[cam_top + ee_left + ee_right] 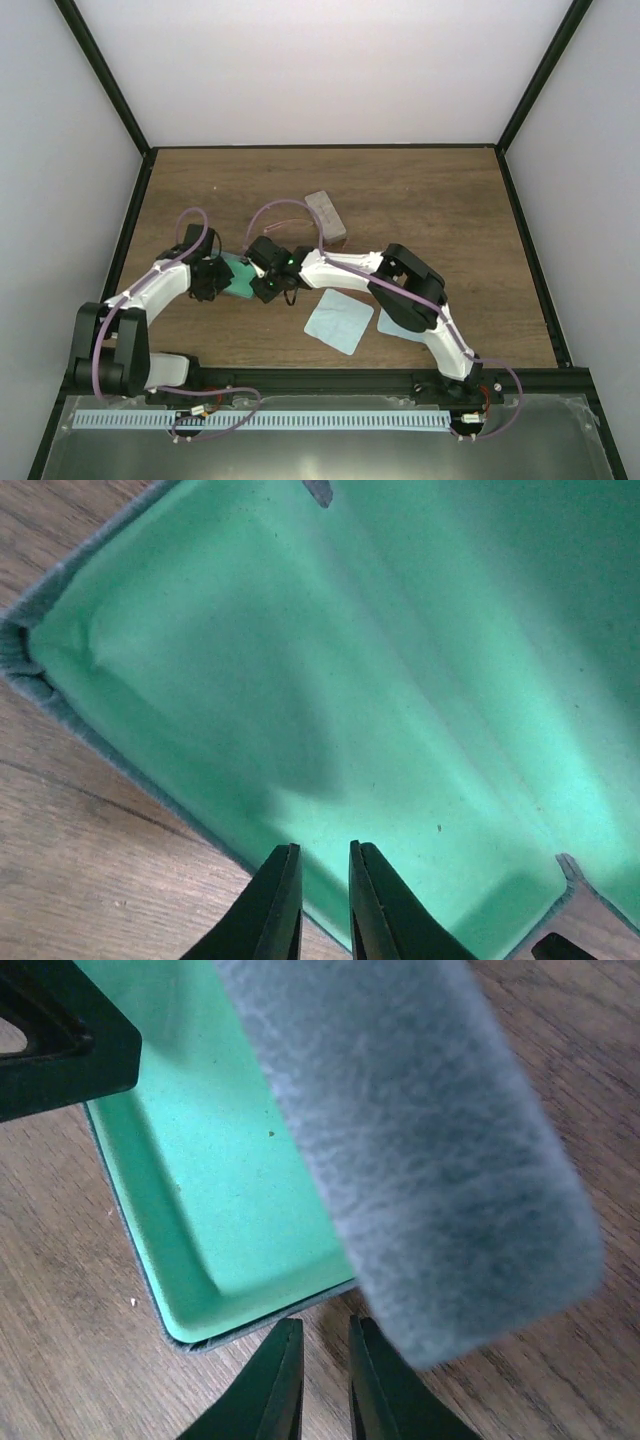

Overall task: Organize the sunglasses
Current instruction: Adjust the sunglasses case at the center of the board.

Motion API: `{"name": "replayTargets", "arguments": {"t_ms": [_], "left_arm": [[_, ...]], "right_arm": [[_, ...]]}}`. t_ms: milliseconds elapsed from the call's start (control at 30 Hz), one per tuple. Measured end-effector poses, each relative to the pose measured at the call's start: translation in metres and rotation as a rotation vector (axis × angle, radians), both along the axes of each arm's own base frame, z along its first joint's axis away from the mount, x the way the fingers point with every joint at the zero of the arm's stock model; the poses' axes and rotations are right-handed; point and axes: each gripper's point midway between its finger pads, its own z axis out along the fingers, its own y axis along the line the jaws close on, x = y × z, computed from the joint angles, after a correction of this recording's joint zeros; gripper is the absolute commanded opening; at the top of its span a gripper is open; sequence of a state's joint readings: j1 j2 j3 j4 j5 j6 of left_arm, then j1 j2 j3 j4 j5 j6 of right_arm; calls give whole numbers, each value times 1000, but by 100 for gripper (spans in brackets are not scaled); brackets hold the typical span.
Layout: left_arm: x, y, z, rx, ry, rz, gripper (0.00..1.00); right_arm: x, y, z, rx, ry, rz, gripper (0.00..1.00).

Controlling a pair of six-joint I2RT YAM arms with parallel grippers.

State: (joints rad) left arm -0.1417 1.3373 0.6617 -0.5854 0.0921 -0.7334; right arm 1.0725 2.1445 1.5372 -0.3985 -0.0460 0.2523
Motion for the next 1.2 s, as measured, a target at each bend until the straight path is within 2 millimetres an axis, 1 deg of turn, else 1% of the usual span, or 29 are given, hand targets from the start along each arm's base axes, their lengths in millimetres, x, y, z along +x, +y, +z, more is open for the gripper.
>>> {"name": "replayTargets", "arguments": {"t_ms": [100, 167, 267, 333, 433, 500, 633, 733, 967, 1133, 1200], "left_arm": [[-2, 1, 3, 2, -2, -2, 22], [-4, 2, 4, 10, 1, -3, 29], [-8, 6, 7, 31, 10, -1, 39], [-9, 8, 10, 44, 9, -3, 44], [-8, 11, 15, 63, -3, -2, 47], [-8, 13, 17, 74, -5, -1, 48], [-9, 17, 19, 96, -1, 2, 49], [-10, 20, 20, 116, 5, -1, 49], [2, 25, 35, 157, -24, -13, 51], [3, 27, 32, 174, -9, -21, 51], [2, 28, 31, 179, -2, -26, 51]], "right_arm": [[-1, -2, 3, 10, 4, -10, 17], [-5, -9, 5, 11, 12, -18, 20], [-11, -19, 12, 18, 24, -28, 30], [-14, -21, 20, 37, 29, -38, 36], [-14, -18, 33, 76, 32, -50, 44], [-13, -14, 38, 100, 36, -57, 46], [-13, -11, 39, 116, 56, -81, 46], [-11, -3, 37, 125, 72, -100, 44], [-6, 3, 14, 91, 112, -158, 40], [-4, 4, 3, 72, 127, -186, 35], [-3, 4, 1, 64, 131, -192, 32]]}}
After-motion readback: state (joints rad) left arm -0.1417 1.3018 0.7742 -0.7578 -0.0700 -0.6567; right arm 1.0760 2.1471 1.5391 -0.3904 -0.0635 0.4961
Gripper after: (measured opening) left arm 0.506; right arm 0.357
